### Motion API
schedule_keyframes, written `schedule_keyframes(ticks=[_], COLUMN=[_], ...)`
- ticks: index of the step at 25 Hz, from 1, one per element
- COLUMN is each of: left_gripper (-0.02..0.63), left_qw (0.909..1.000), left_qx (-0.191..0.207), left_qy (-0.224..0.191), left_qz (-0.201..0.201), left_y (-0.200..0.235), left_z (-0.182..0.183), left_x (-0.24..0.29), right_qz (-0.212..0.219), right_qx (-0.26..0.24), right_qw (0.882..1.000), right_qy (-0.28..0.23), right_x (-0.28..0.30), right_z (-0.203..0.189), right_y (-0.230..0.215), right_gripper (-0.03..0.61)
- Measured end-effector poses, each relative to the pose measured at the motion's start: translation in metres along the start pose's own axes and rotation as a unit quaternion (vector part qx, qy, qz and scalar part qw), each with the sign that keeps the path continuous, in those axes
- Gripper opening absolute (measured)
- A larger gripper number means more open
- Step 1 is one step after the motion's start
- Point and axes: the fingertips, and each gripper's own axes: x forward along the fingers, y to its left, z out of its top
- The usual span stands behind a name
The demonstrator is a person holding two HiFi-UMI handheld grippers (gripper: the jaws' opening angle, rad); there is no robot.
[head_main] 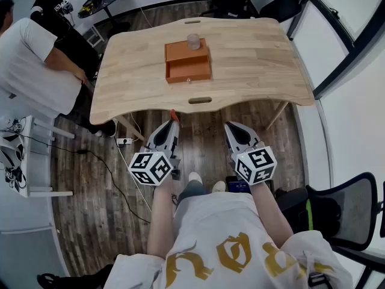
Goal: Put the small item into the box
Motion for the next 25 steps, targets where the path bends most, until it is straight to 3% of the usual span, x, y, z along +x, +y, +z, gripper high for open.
schedule_keyframes(ticks=[15, 25], left_gripper=[0.018, 0.018], left_qw=[1.0000, 0.9998], left_qx=[0.007, 0.001], left_qy=[0.005, 0.015], left_qz=[-0.003, 0.010], left_y=[-0.011, 0.006], left_z=[-0.005, -0.004], left_x=[-0.002, 0.008], right_qz=[0.013, 0.023], right_qx=[0.019, 0.029], right_qw=[1.000, 0.999], right_qy=[0.003, 0.024], right_x=[-0.004, 0.020], right_z=[0.000, -0.005], right_y=[-0.002, -0.005], right_gripper=[0.011, 0.011])
